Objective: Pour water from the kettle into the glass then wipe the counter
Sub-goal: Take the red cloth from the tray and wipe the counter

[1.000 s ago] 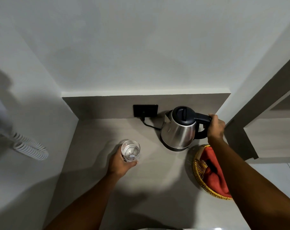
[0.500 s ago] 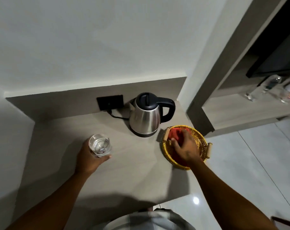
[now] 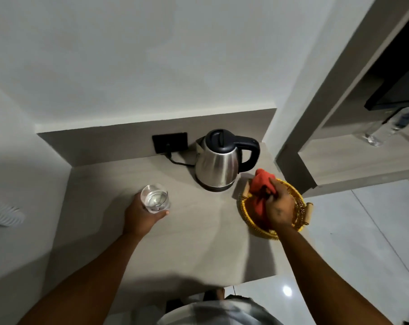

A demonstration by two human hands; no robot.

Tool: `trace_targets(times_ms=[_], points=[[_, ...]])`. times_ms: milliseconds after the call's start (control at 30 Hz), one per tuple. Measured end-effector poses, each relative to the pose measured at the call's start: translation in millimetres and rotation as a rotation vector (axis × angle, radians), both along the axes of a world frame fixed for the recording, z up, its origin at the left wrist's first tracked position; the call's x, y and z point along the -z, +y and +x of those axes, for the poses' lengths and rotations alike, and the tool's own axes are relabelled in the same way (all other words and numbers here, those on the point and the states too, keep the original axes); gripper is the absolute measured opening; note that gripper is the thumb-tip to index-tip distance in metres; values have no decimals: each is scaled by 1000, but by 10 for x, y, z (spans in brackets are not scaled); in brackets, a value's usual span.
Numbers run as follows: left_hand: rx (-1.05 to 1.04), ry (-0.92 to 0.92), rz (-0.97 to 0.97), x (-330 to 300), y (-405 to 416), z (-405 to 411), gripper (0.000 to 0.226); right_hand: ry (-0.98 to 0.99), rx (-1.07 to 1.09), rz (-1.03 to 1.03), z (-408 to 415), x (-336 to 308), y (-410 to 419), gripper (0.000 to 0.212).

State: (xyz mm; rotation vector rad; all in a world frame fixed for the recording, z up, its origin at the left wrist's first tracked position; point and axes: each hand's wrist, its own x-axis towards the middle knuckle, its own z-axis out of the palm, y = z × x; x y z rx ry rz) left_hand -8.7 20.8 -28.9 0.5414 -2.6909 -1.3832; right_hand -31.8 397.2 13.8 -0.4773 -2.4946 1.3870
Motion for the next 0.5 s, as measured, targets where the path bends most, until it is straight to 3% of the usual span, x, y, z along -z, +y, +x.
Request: trace_targets(times_ms=[100, 200, 367, 500], points=[[9, 19, 54, 18, 7, 11, 84, 173, -11, 30, 0, -115, -306, 61], [-23, 17, 59, 24, 14, 26, 83, 209, -206, 11, 103, -85, -779, 58], [-34, 13, 71, 50, 28, 30, 87, 27, -493, 192, 249, 296, -1259, 53], [-31, 13, 96, 56, 24, 14, 87, -168, -635, 506, 287, 653, -1260, 53]])
